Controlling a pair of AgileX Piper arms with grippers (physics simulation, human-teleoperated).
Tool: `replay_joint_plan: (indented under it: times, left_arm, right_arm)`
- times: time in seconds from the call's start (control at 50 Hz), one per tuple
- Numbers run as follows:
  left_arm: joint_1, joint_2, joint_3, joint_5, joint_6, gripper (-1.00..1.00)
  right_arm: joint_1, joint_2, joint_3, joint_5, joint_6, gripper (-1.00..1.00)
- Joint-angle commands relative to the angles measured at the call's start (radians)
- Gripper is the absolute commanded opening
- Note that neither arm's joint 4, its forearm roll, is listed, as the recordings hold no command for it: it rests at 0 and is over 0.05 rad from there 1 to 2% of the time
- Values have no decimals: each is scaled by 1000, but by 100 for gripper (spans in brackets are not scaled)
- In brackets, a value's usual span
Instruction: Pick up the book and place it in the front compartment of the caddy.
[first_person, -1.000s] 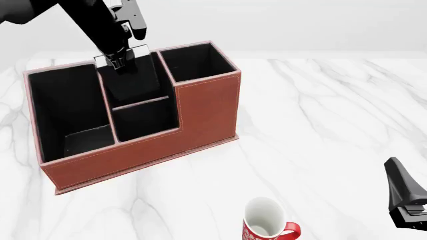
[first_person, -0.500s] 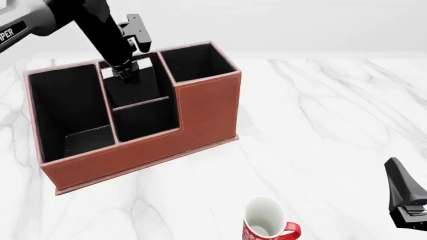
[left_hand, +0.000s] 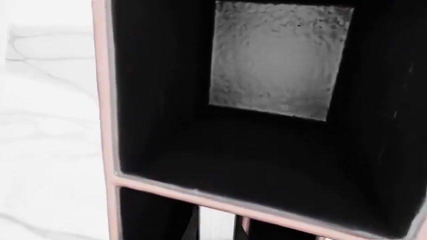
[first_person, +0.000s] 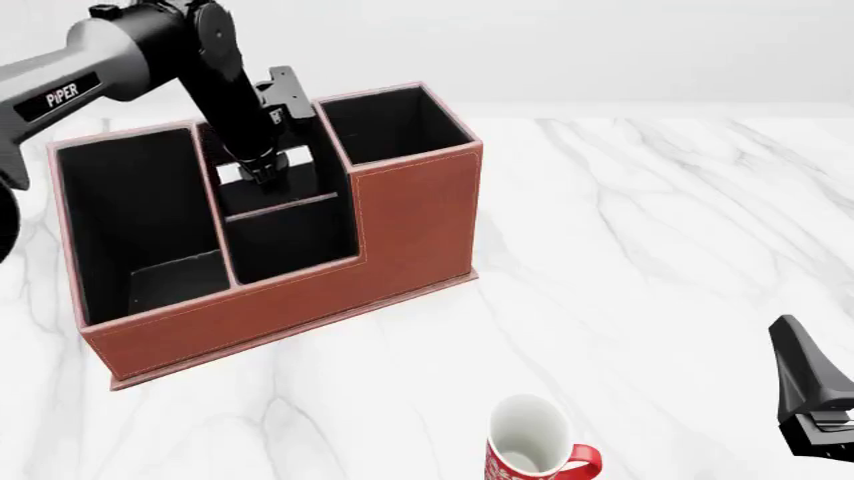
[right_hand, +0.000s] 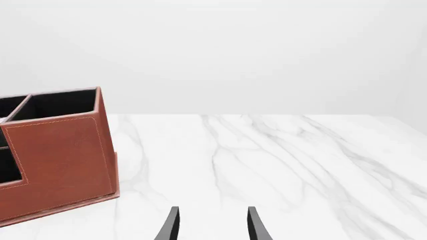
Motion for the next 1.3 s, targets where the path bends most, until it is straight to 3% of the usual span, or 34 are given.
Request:
replay_joint_plan:
  times: [0.02, 0.24, 0.26, 0.66, 0.7, 0.76, 0.78, 0.86, 0.88, 0.92, 0.96, 0.98, 1.0, 1.14, 1.2, 1.24, 1.28, 1.3]
  left_arm:
    - [-9, 34, -2, -24, 2, -100]
    - [-4, 34, 11, -33, 4, -100]
    - [4, 25, 25, -41, 9, 100]
    - [54, -143, 130, -63, 90, 100]
    - [92, -202, 210, -102, 142, 100]
    - [81, -230, 231, -99, 146, 100]
    - [96, -278, 283, -121, 178, 100]
    - [73, -285, 276, -104, 161, 100]
    - [95, -337, 344, -128, 199, 100]
    - [38, -333, 307, -98, 158, 100]
    - [42, -350, 321, -103, 165, 100]
    - [82, -410, 406, -144, 220, 100]
    - [82, -430, 432, -153, 227, 100]
    - [39, -569, 554, -192, 231, 100]
    - [-43, -542, 489, -164, 147, 100]
    - [-9, -615, 573, -217, 186, 100]
    - [-37, -616, 569, -221, 152, 100]
    - [-47, -639, 613, -248, 144, 100]
  right_arm:
    - [0, 1, 0, -2, 1, 100]
    - [0, 1, 0, -2, 1, 100]
    - [0, 1, 0, -2, 1, 100]
    - [0, 1, 0, -2, 1, 100]
    - [0, 1, 0, -2, 1, 100]
    - [0, 1, 0, -2, 1, 100]
    - [0, 1, 0, -2, 1, 100]
    - [0, 1, 0, -2, 1, 100]
    - [0, 1, 0, -2, 1, 100]
    - [0, 1, 0, -2, 1, 100]
    - [0, 1, 0, -2, 1, 100]
    - [0, 1, 0, -2, 1, 100]
    - [0, 1, 0, -2, 1, 100]
    - [0, 1, 0, -2, 1, 100]
    - [0, 1, 0, -2, 1, 100]
    - [0, 1, 0, -2, 1, 100]
    - [0, 1, 0, -2, 1, 100]
    - [0, 1, 0, -2, 1, 100]
